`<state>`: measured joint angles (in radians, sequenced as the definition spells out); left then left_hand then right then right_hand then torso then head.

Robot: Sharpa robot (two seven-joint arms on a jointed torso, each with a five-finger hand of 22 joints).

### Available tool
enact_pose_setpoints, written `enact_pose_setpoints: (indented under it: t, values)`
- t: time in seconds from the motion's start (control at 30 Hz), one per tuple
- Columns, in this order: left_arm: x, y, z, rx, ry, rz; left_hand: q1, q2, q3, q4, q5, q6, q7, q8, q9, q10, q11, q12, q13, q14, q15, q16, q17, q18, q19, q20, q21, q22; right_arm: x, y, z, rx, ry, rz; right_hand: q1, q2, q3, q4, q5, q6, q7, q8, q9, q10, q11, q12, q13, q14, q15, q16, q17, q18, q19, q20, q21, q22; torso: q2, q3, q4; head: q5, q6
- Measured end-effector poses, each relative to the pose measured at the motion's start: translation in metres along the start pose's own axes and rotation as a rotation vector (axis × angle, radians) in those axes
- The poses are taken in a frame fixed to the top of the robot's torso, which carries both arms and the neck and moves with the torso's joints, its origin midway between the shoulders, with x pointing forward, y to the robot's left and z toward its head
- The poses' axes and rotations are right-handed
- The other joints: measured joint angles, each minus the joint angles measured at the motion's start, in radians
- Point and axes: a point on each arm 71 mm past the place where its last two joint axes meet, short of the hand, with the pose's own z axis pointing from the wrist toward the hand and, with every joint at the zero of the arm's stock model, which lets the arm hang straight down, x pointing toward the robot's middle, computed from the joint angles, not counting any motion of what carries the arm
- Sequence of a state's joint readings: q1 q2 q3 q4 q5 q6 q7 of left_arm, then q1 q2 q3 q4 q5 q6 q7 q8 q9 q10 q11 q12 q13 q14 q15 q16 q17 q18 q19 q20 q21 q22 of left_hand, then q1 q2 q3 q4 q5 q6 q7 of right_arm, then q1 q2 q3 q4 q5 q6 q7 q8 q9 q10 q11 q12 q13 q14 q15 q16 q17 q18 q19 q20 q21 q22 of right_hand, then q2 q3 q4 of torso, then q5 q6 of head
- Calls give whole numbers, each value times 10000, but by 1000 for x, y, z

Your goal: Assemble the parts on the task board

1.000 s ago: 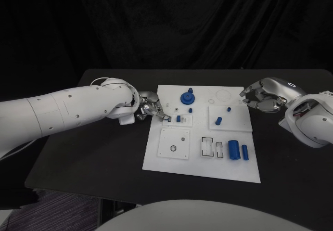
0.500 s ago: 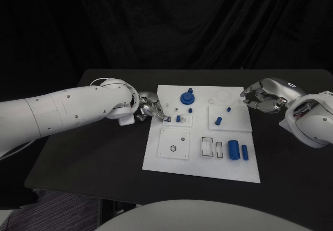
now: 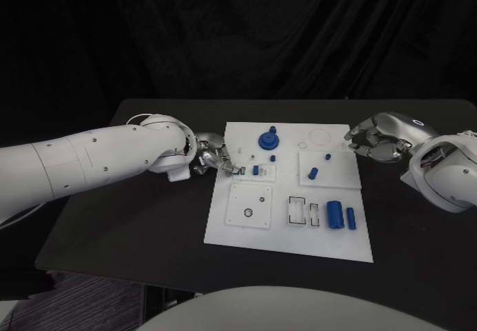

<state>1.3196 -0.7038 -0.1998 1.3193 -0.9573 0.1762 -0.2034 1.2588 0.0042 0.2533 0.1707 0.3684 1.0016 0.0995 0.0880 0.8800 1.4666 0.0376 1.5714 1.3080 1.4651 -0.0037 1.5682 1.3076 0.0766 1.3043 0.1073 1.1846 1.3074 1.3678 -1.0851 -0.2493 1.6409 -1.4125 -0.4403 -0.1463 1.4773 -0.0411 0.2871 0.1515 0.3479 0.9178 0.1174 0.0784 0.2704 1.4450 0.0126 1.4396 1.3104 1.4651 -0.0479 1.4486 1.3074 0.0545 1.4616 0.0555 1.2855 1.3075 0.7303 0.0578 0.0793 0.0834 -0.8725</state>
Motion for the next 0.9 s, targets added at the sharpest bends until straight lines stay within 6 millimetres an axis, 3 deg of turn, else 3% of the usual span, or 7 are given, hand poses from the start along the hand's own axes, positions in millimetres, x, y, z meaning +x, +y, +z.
enact_pose_setpoints:
  t: [0.3,0.37,0.53,0.57,0.7,0.83,0.9]
  values:
    - [2,3,-2,89,-165,-60,-65,-64,-58,-61,-153,243,-136,267,-884,4,-141,0,0,20,-90,0,0,5,-90,-90,-167,0,0,0,0,43,45,-6,0,0,28,-28,0,0,0,0,0,0,0,-37,0,0,0,0,0,0,0,0,0,0,0,1,0,-4,0]
    - [2,4,-2,121,-221,-74,-65,-64,-82,-85,-154,243,-136,301,-908,3,-141,0,0,19,-90,0,0,158,-124,-123,-236,0,0,-1,0,52,54,-7,0,0,28,-28,0,0,0,0,0,0,0,-37,0,0,0,0,0,0,0,0,0,-1,1,1,0,-11,0]
    - [2,6,-4,168,-359,-102,-66,-65,-110,-114,-212,298,-154,421,-1705,-18,-162,-116,-1,-16,-125,0,0,158,-222,-179,-403,0,0,-1,0,70,76,-10,0,0,28,-28,0,0,0,0,1,0,0,-35,0,0,0,0,0,0,0,0,0,0,2,1,1,-25,0]
    - [2,7,-5,185,-394,-109,-126,-125,226,-450,-219,304,-147,438,-1732,-25,-169,-120,-1,3,-143,0,0,158,-249,-177,-445,0,0,-1,0,75,81,-11,0,0,52,-53,0,21,-21,0,1,0,0,-35,0,0,0,0,0,0,0,0,0,-1,2,1,1,-25,0]
    - [3,7,-7,240,-505,-125,-161,-158,440,-720,-243,350,-169,485,-1742,-25,-169,-158,-1,21,-161,0,0,158,-299,-184,-487,0,1,-1,0,90,99,-13,0,0,68,-68,0,36,-36,0,1,0,0,-28,0,0,0,0,0,0,0,0,0,-1,2,1,5,-25,0]
    - [3,9,-9,262,-567,-266,-185,-183,494,-829,-273,365,-151,553,-2412,12,-204,-319,-1,20,-161,0,0,156,-362,-211,-554,0,1,-1,0,101,116,-15,0,0,68,-68,0,36,-36,0,1,0,0,-24,0,0,0,0,0,0,0,0,0,-1,3,1,5,-36,0]
    - [4,10,-10,267,-559,-462,-216,-215,922,-1258,-339,353,-132,603,-2581,12,-204,-358,-1,20,-161,0,0,156,-396,-175,-620,0,1,-1,0,108,124,-16,0,0,68,-68,0,36,-36,0,1,0,0,-18,0,3,-3,-24,0,0,0,0,0,-1,4,1,5,-36,0]
